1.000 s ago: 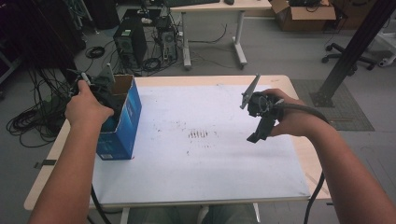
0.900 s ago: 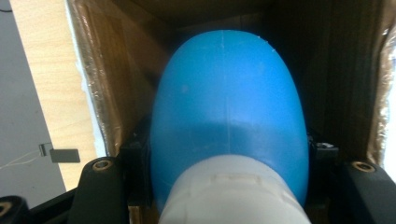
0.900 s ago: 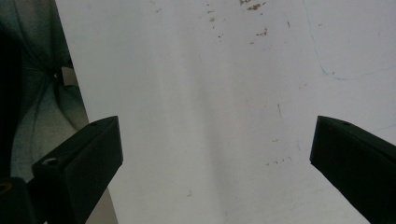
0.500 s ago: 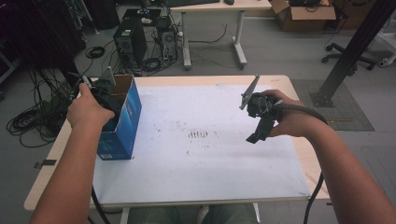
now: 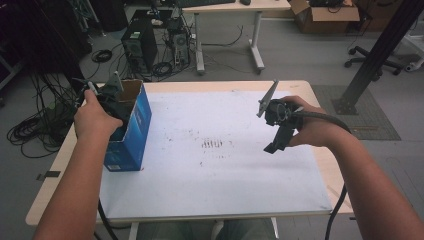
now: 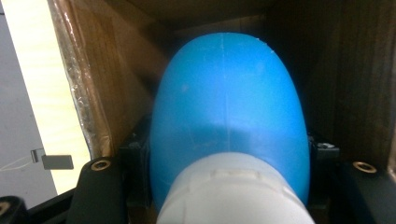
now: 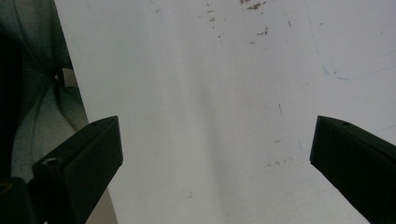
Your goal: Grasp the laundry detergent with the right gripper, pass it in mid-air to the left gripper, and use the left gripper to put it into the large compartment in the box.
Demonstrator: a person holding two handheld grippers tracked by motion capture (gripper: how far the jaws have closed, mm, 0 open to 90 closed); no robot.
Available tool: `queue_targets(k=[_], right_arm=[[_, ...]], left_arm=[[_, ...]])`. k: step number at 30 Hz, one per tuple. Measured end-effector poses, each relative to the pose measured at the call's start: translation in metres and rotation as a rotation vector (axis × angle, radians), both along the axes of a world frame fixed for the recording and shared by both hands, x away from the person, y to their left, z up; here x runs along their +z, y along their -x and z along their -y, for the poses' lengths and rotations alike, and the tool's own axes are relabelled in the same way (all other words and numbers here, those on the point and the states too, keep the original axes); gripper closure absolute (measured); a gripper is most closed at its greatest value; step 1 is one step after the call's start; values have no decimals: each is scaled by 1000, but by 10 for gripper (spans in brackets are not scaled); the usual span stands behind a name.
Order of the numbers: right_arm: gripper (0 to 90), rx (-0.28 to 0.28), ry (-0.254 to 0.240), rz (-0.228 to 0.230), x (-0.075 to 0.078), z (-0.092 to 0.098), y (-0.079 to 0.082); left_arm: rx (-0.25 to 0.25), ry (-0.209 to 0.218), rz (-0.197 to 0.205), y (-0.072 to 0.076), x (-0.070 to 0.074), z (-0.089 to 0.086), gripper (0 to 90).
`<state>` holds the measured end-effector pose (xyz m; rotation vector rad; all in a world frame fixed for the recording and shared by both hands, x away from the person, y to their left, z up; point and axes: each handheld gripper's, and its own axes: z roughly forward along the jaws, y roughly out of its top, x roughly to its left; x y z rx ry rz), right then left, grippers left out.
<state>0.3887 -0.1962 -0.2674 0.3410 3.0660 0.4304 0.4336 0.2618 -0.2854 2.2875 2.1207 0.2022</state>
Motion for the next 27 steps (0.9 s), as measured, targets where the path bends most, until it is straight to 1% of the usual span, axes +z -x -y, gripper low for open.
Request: queue_targets(k=[10,14,19,27], right_arm=[[24,-8,-3,-1,0,3,0],[24,-9,-5,-1,0,4,0],[24,-9,-9,-1,-1,4,1],[23,-9,-11,-1,-2,5,1]], left_arm=[[-2,-4,11,1,1,0,363],[0,5,20,2,2,0,341],[0,14,21,3,4,0,325],[5,22,26,5,9,0,323]])
